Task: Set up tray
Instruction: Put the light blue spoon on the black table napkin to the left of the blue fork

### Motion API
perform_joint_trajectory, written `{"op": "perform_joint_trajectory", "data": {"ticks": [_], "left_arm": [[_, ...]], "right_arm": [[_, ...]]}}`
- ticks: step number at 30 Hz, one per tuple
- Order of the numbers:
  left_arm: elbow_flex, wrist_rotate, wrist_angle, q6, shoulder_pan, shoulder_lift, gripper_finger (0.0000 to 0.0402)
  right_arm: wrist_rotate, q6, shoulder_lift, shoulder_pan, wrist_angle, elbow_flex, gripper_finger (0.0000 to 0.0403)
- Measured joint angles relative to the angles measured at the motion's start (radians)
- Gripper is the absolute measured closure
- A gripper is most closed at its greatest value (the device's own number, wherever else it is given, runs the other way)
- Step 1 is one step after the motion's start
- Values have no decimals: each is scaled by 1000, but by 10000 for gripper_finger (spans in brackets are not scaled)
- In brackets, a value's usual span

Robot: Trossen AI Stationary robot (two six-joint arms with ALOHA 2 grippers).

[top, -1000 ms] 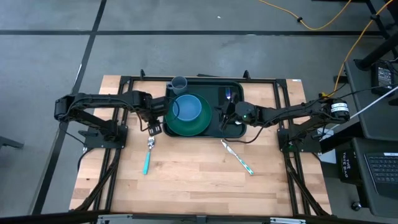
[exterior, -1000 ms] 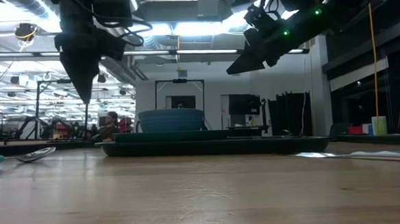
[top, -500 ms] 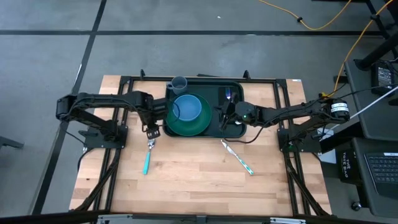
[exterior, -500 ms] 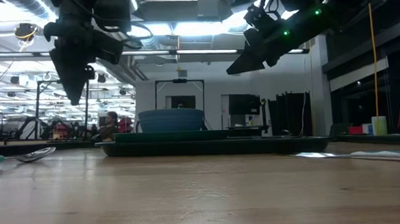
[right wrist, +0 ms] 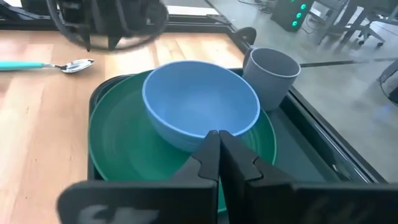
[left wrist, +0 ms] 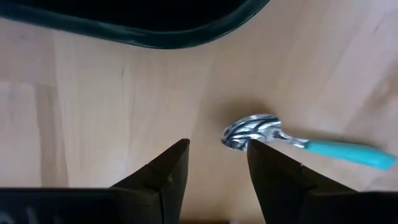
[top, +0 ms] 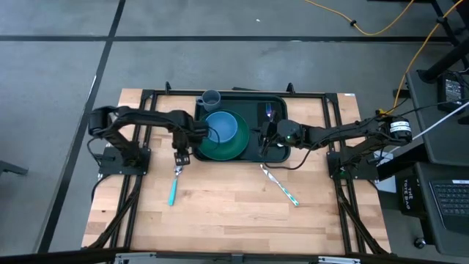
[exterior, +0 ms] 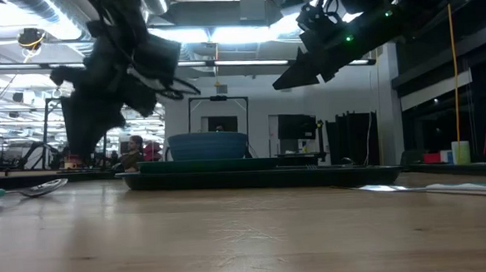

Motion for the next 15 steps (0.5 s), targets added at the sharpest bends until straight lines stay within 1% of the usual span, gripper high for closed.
{"op": "perform_joint_trajectory", "data": {"ticks": [6,15], "left_arm": [[0,5,-25,71,10,88,244],[0,7,-42,152,10,175,252]], "right_arm": [[0,-10,0,0,0,0,379],[0,-25,0,0,1,0,376]]}}
